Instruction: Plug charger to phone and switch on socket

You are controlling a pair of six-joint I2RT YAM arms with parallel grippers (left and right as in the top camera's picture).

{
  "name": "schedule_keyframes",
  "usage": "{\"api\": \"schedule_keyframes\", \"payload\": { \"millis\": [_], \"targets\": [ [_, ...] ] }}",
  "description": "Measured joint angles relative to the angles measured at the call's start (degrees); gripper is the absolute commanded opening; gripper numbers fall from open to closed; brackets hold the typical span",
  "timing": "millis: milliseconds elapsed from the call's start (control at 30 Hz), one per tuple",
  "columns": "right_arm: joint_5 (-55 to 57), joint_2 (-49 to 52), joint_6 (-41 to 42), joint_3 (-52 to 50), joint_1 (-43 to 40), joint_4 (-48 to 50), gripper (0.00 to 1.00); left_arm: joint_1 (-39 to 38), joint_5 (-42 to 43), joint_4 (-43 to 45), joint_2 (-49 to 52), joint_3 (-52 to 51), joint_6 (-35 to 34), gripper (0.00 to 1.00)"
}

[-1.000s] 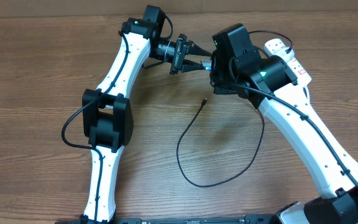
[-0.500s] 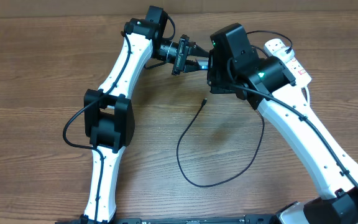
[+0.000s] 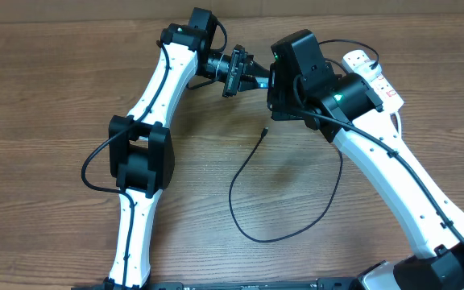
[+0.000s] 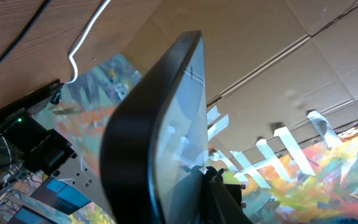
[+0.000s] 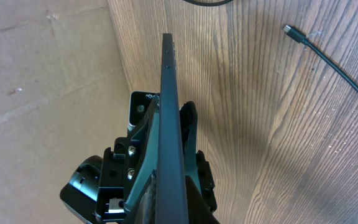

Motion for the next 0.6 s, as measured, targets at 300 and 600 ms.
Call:
{"api": "schedule_keyframes", "payload": {
  "millis": [300,600],
  "targets": [
    [-1.29,0.0,0.0,0.0,1.33,-0.35,0.47,-0.02,0.11,0.22,0.0,0.0,0.02,0.04],
    [-1.79,-0.13,-14.16,0.09,1.03,4.5,0.75,0.0,-1.88,0.22,0.0,0.0,0.48,0.04]
  ]
}}
